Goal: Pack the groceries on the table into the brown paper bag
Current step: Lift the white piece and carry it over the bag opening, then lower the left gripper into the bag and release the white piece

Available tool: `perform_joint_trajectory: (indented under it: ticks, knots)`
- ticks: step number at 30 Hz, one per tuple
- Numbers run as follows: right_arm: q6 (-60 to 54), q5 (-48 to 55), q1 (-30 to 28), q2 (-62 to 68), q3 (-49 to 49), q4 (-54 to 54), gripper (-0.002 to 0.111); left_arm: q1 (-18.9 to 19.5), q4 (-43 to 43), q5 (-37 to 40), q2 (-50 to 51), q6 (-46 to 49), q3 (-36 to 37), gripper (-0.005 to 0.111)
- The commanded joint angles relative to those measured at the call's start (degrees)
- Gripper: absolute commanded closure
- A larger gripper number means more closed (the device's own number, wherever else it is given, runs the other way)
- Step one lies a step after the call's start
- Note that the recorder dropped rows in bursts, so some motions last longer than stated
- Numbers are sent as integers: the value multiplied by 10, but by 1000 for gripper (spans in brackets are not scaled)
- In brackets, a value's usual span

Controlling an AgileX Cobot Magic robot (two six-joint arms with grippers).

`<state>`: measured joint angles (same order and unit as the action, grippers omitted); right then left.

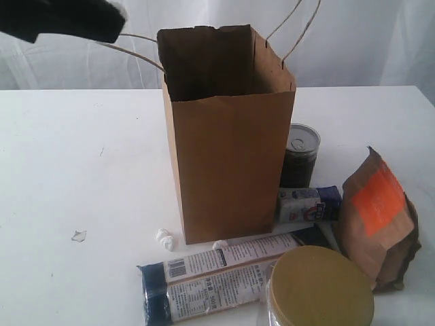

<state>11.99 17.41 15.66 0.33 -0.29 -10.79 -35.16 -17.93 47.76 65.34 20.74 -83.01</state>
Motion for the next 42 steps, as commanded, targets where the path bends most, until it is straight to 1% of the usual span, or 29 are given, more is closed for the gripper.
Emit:
perform_joint_trajectory:
  ticks: [1, 4, 8, 10, 17, 23, 35, 42]
  knots:
    - [2, -4, -3, -3, 3, -1, 108, 1, -58, -22, 30, 36, -19, 106]
    - [2, -4, -3, -3, 3, -1, 108, 1, -97, -48, 49, 56, -33, 106]
    - [2, -4, -3, -3, 3, -1, 108, 0, -145, -47, 83, 102, -54, 106]
    - [2, -4, -3, -3, 3, -1, 108, -10, -152, -48, 101, 114, -64, 106]
    - [2, -4, -3, -3, 3, -1, 108, -44, -150, -60, 164, 125, -115, 106]
    - [2, -4, -3, -3, 3, -1, 108, -44, -150, -60, 217, 125, -137, 106]
    - [2, -4, -3, -3, 3, 0, 108, -44, -144, -51, 257, 125, -137, 106]
    - [2, -4, -3, -3, 3, 0, 108, -44, -93, -57, 272, 98, -137, 106]
